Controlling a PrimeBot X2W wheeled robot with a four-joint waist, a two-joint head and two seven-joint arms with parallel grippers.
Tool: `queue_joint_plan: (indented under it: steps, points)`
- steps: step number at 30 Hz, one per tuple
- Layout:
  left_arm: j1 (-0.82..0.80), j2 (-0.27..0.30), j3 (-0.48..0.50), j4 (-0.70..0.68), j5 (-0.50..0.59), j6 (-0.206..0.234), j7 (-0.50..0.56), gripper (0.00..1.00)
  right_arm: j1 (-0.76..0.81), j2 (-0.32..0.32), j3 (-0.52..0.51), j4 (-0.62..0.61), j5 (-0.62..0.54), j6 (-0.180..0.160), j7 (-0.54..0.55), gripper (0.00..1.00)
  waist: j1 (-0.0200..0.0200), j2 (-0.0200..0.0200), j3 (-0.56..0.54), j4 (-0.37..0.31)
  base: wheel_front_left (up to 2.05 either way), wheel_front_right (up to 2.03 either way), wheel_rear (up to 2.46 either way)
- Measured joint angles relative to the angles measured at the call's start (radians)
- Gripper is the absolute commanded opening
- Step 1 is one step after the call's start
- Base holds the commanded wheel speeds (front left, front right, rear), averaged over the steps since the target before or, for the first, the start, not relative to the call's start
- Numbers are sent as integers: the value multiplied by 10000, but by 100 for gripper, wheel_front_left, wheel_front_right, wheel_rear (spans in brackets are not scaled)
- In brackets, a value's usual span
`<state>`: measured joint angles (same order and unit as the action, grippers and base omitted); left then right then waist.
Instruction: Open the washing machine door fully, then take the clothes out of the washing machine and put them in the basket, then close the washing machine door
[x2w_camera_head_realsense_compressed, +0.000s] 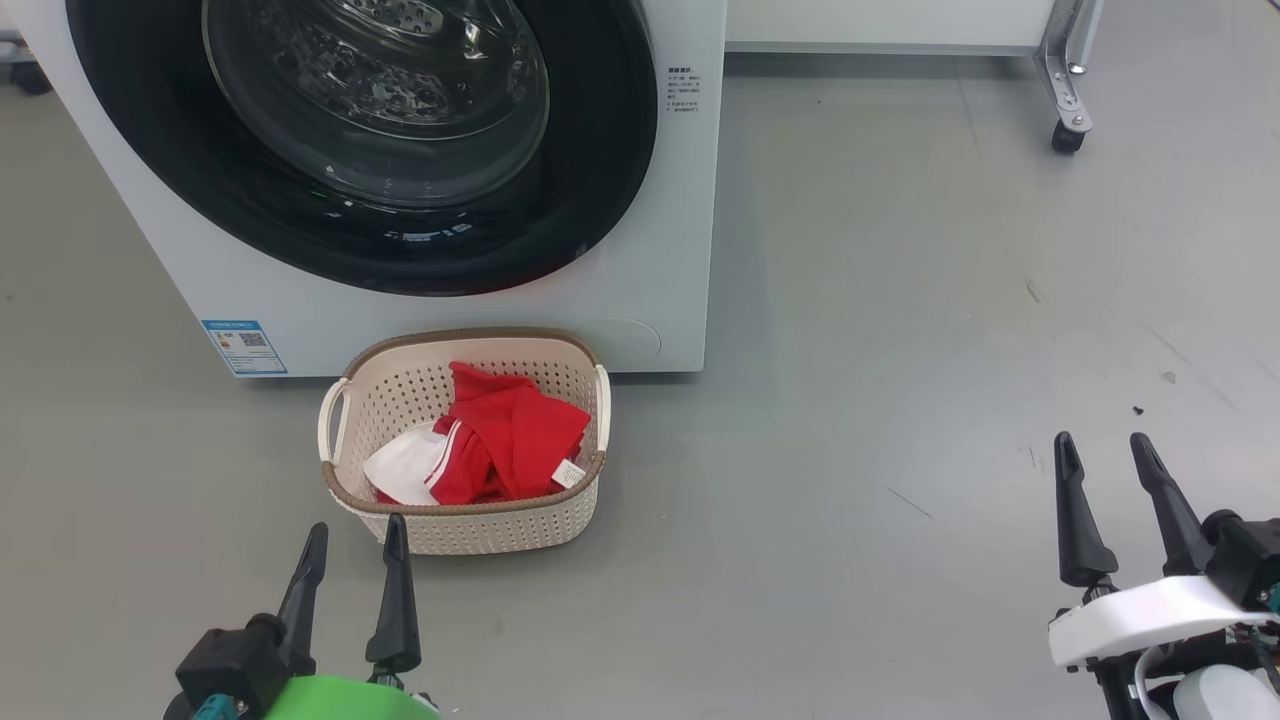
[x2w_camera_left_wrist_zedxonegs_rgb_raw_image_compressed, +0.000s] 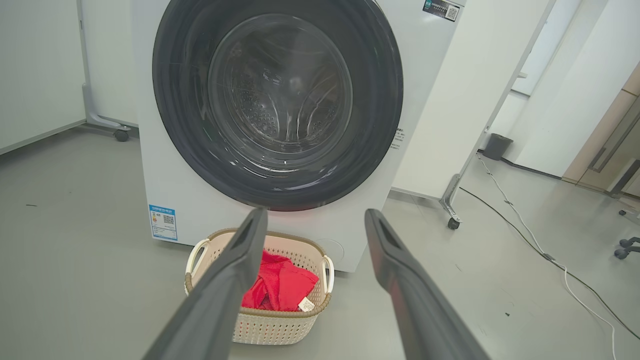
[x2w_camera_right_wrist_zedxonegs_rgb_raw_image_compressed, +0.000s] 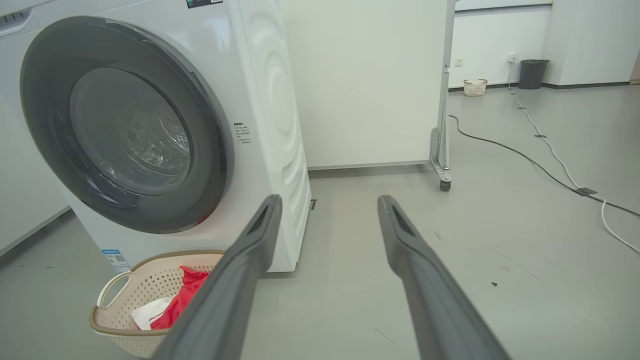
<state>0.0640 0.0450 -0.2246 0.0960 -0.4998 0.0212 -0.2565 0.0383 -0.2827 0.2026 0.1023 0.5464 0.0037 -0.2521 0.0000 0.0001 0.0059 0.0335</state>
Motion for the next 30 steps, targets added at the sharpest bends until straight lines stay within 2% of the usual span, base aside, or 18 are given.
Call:
queue_joint_plan:
  steps: [30]
  points:
    - [5,0,-6,247,165,-82,0,100,335,474,-290,-15,-384,305,0,100,0,0,-130,-18,0,0,0]
